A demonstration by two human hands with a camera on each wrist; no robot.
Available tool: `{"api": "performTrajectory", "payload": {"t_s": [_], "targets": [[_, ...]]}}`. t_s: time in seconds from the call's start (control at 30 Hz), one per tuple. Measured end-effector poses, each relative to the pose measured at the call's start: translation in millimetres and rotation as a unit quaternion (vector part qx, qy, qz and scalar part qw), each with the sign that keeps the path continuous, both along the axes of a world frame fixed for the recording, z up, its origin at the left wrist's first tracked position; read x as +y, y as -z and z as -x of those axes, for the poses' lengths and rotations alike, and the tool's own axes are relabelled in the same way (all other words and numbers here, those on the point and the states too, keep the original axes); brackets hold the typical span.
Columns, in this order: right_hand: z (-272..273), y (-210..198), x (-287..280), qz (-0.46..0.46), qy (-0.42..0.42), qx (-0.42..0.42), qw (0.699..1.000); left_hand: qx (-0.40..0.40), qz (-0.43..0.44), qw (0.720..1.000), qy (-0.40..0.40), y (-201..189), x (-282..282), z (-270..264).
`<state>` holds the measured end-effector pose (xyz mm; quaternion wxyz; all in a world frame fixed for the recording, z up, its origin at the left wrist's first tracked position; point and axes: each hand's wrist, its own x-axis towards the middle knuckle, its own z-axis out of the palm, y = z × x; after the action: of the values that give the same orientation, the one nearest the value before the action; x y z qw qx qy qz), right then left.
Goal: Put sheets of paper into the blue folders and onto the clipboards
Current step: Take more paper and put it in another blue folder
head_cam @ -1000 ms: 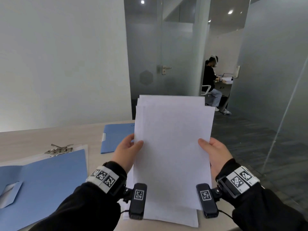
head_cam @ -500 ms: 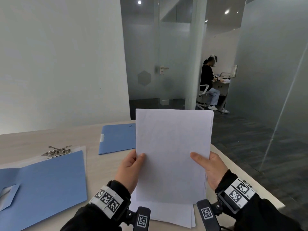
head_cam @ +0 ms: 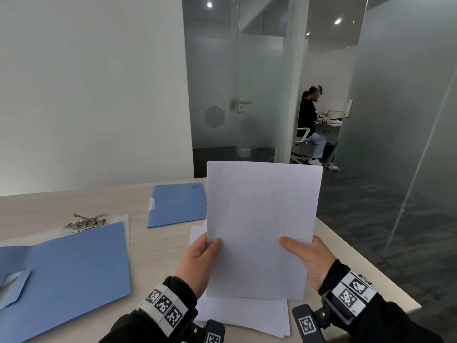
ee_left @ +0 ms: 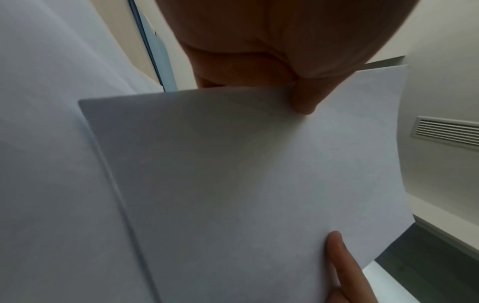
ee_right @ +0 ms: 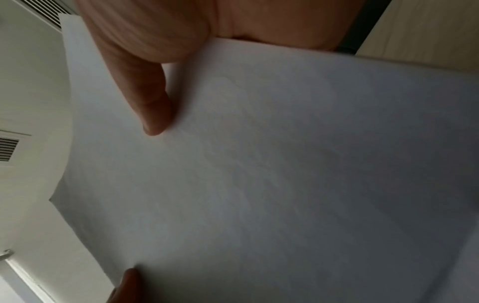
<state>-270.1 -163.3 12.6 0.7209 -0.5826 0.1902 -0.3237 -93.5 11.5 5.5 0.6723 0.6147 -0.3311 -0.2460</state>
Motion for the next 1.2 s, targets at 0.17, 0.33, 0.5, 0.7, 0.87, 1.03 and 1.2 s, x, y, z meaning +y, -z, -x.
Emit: {"api": "performTrajectory", "payload": {"t_s": [0.17,0.33,0.5,0.7,0.87,1.03,1.2], "targets": [[-16,-19,15,0.021,-0.025,-0.012,0.999,0.003,0.039,0.999,-0.038,-14,16,-11],[-54,-19,48,0.019,-0.077,0.041,0.996,0.066,0.065,0.989,-0.119,-19,57,-41],[-113,-7,99,0.147,-0.160,0.137,0.967,0.103,0.015,0.977,-0.189,-16,128,-79],[-183,8,154,0.133,-0.210,0.165,0.954,0.154,-0.040,0.955,-0.250,-2,218,-108],[-241,24,176,0.082,-0.201,0.206,0.954,0.211,-0.019,0.917,-0.339,11,290,-114],[-297,28,188,0.154,-0.208,0.297,0.919,0.283,0.033,0.854,-0.435,33,340,-114],[-338,36,192,0.199,-0.216,0.338,0.894,0.335,0.074,0.830,-0.440,40,354,-114]]}}
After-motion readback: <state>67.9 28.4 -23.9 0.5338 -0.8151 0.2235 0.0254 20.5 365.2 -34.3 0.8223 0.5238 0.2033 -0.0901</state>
